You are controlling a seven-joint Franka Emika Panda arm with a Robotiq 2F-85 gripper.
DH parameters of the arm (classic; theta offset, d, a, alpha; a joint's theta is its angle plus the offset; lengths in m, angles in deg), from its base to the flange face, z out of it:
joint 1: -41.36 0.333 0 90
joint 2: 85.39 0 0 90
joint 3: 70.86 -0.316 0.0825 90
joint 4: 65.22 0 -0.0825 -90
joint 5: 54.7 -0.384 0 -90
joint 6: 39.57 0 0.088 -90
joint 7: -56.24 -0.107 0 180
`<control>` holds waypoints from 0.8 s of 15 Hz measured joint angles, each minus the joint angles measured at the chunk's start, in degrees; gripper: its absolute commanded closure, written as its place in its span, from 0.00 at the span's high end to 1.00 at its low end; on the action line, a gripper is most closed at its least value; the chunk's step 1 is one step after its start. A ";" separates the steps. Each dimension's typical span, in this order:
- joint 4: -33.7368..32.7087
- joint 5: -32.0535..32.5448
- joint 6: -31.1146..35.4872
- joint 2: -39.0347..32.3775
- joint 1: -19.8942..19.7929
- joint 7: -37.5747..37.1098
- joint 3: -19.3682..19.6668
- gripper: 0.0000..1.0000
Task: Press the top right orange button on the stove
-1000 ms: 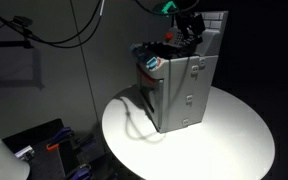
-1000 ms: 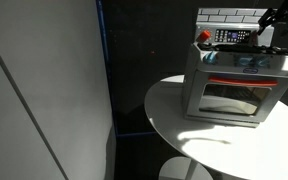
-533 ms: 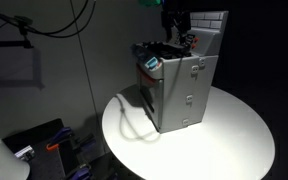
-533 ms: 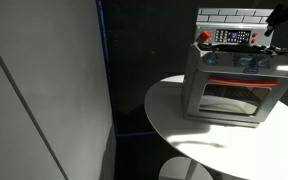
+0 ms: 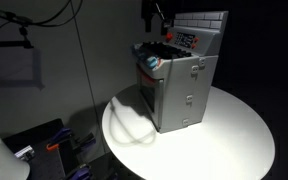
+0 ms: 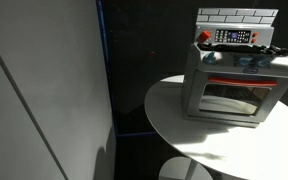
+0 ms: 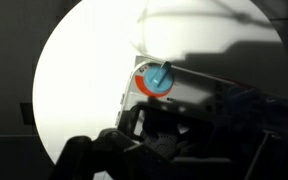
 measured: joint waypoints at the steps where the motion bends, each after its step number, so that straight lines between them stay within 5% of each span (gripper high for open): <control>1: 0.00 0.03 -2.10 0.86 0.00 1.10 0.00 1.00; 6: 0.11 1.07 -9.80 5.09 0.00 5.24 0.00 1.00; 12: 3.02 3.08 -10.82 10.83 -0.06 5.83 0.00 1.00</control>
